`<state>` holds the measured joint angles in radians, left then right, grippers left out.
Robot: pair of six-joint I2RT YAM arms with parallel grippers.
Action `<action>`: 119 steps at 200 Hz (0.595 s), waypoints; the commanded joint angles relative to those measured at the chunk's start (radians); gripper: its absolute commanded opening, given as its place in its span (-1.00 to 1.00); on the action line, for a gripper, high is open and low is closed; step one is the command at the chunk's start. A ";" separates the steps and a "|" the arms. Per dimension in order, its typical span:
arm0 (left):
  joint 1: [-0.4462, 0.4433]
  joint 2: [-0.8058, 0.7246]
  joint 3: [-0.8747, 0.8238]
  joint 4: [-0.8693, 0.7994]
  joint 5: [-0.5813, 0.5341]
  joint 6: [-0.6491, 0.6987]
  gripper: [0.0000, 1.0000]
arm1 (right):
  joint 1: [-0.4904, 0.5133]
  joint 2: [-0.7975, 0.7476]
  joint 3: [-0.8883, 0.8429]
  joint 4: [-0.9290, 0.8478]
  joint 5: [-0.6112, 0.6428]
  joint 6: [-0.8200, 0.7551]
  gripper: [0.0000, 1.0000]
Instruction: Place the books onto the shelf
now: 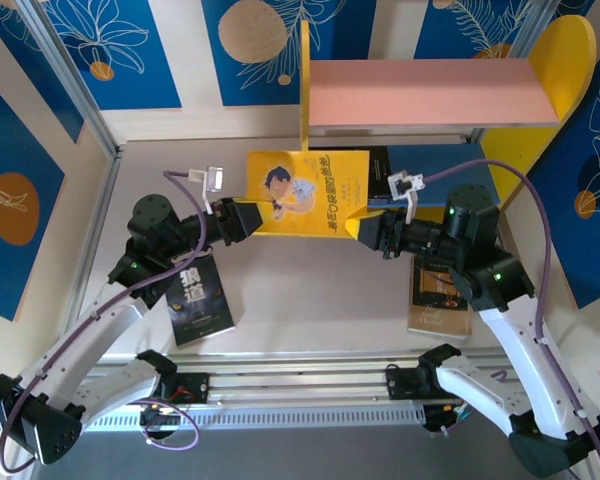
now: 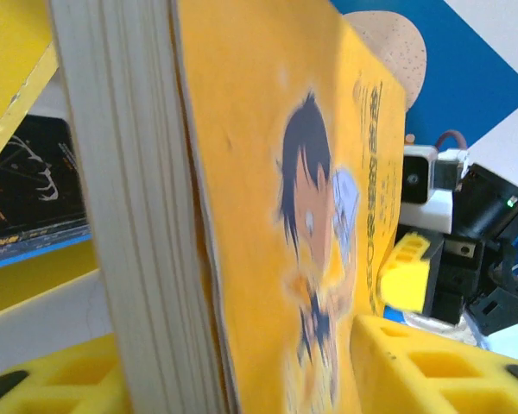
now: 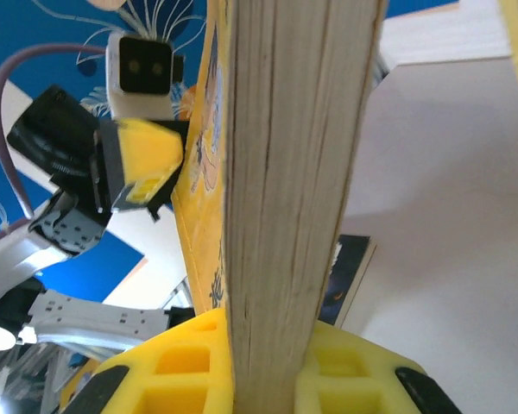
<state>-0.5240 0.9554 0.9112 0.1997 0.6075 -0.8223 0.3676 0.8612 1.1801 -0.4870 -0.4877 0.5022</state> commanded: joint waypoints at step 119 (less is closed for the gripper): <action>-0.007 -0.102 -0.048 -0.126 -0.077 0.047 0.27 | -0.528 0.283 0.490 0.032 -0.444 0.005 -0.86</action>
<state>-0.5240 0.8776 0.8719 0.0860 0.5426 -0.8024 -0.1104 1.1225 1.6012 -0.5049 -0.8200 0.4831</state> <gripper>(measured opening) 0.634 0.145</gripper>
